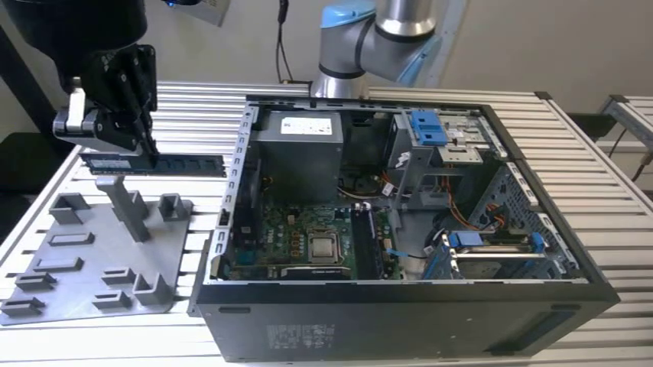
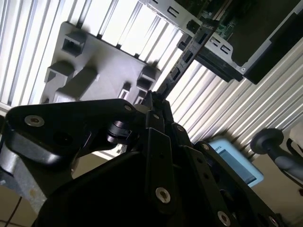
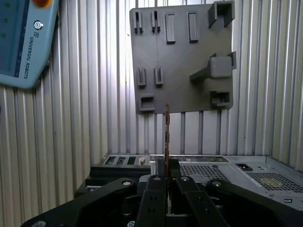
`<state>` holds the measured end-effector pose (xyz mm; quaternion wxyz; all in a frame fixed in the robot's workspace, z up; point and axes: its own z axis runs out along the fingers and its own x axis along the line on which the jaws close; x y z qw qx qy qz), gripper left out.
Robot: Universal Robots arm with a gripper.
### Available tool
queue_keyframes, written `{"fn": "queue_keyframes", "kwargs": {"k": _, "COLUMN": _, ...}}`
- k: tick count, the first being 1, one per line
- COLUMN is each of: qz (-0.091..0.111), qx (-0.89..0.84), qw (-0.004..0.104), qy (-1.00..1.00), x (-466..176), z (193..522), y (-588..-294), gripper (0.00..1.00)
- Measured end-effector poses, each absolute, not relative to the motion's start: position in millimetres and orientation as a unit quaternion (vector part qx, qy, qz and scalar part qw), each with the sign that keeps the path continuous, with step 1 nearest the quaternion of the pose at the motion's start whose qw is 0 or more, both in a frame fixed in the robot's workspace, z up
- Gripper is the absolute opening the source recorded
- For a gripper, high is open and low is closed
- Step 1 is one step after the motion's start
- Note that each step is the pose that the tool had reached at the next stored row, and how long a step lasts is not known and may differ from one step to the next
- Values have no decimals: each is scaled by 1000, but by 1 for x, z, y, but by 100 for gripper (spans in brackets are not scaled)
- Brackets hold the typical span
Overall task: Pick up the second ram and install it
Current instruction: 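Pick up the second ram and move it above second insertion slot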
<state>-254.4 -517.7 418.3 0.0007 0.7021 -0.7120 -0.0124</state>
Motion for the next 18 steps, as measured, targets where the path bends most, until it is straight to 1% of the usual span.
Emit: {"fn": "queue_keyframes", "kwargs": {"k": 18, "qz": -12, "qx": 702, "qw": 1, "qy": -712, "x": -223, "z": 418, "y": -518, "gripper": 14}}
